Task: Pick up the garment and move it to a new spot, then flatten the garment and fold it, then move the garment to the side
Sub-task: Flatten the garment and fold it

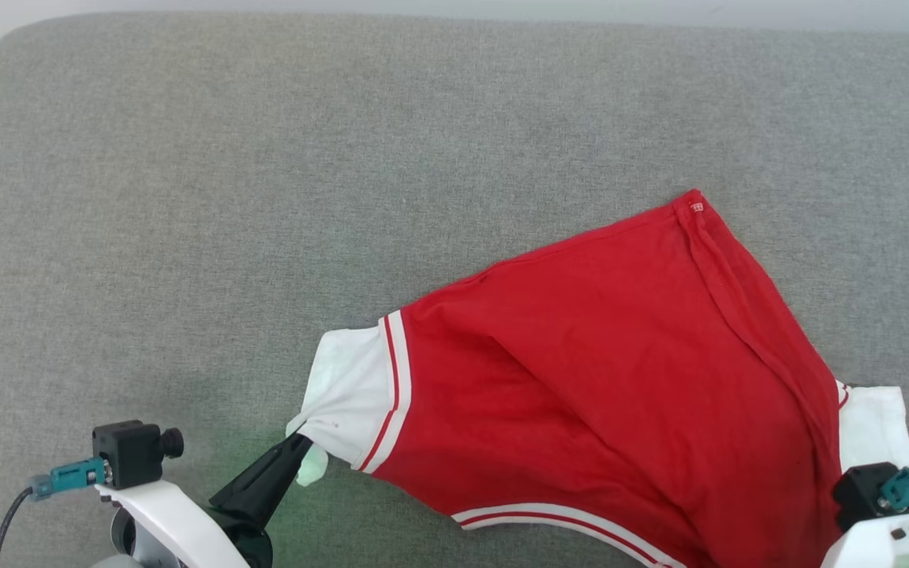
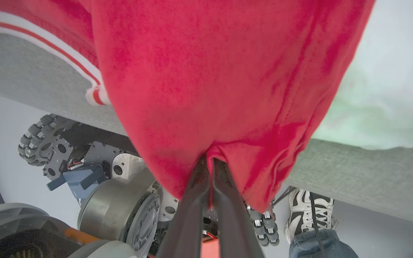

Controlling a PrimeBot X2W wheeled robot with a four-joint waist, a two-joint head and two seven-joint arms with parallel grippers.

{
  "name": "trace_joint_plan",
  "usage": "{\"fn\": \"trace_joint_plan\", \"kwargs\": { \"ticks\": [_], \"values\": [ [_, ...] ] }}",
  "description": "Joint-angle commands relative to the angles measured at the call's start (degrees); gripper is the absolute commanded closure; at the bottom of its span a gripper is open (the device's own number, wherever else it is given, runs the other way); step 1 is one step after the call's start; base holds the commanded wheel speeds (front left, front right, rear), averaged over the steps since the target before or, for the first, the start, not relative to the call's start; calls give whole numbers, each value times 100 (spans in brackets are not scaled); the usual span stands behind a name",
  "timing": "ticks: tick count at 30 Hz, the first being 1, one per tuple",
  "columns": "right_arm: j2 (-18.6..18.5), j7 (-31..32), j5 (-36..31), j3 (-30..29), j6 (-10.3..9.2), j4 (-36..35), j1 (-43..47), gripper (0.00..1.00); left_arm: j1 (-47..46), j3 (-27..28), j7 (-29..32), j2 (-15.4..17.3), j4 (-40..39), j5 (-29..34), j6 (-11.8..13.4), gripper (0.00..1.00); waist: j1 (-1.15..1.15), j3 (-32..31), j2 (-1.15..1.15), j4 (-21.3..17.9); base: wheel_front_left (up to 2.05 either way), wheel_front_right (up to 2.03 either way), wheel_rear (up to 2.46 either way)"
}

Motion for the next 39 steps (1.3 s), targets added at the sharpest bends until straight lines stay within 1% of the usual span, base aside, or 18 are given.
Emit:
{"fn": "trace_joint_plan", "kwargs": {
  "ticks": [1, 2, 3, 6, 10, 13, 16, 18, 22, 25, 27, 29, 32, 34, 37, 39],
  "values": [
    [-21, -87, 3, -13, -5, 4, -67, 67, 84, 1, -4, -22, 16, 53, 17, 100, 0, -17, 0, -5, 0, 0, 0],
    [-36, -180, -1, -46, -4, 1, -113, 19, 95, -5, -4, -26, 22, 58, 17, 100, 0, -32, 0, -9, 0, 0, 0],
    [-54, -250, 17, -88, -4, -28, -151, 0, 104, -8, -4, -30, 26, 64, 17, 100, 0, -43, 0, -14, 0, 0, 0],
    [-130, -320, 148, -381, -4, -214, -260, 0, 126, -11, -4, -53, 31, 66, 17, 100, 0, -79, 0, -11, 0, 0, 0],
    [-309, -219, 276, -950, -4, -647, -621, 0, 140, -21, -4, -94, 0, 78, 17, 100, 0, -66, 0, 19, 0, 0, 0],
    [-428, -293, 247, -1250, -3, -870, -1266, 0, 73, -37, -4, -135, -45, 87, 17, 100, 0, -4, 0, 66, 0, 0, 0],
    [-595, -589, 94, -1218, -4, -715, -2123, 0, -37, -63, -4, -172, -98, 111, 17, 100, 0, 126, 0, 134, 0, 0, 0],
    [-662, -806, -38, -968, -3, -400, -2675, 0, -106, -84, -3, -187, -134, 127, 17, 100, 0, 231, 0, 184, 0, 0, 0],
    [-626, -1152, -415, -366, -4, 475, -3698, 0, -306, -155, -3, -186, -197, 115, 17, 100, 0, 494, 0, 331, 0, 0, 0],
    [-629, -1301, -755, 73, -4, 1242, -4246, 0, -431, -217, -3, -215, -223, 76, 17, 100, 0, 669, 0, 462, 0, 0, 0],
    [-595, -1335, -944, 259, -4, 1748, -4542, 0, -517, -264, -3, -243, -228, 63, 17, 100, 0, 767, 0, 557, 0, 0, 0],
    [-602, -1275, -1099, 441, -4, 2171, -4734, 0, -591, -319, -3, -268, -224, 39, 17, 100, 0, 855, 0, 650, 0, 0, 0],
    [-626, -1245, -1308, 576, -4, 2619, -4926, 0, -685, -366, -3, -328, -213, 8, 17, 100, 0, 950, 0, 774, 0, 0, 0],
    [-648, -1236, -1398, 598, -4, 2828, -4967, 0, -726, -376, -4, -356, -205, -8, 17, 100, 0, 987, 0, 825, 0, 0, 0],
    [-741, -1055, -1464, 662, -4, 3142, -4841, 0, -740, -382, -4, -375, -199, -17, 17, 100, 0, 1011, 0, 858, 0, 0, 0],
    [-740, -1006, -1462, 665, -4, 3219, -4789, 0, -739, -381, -3, -377, -195, -22, 17, 100, 0, 1018, 0, 858, 0, 0, 0]
  ]
}}
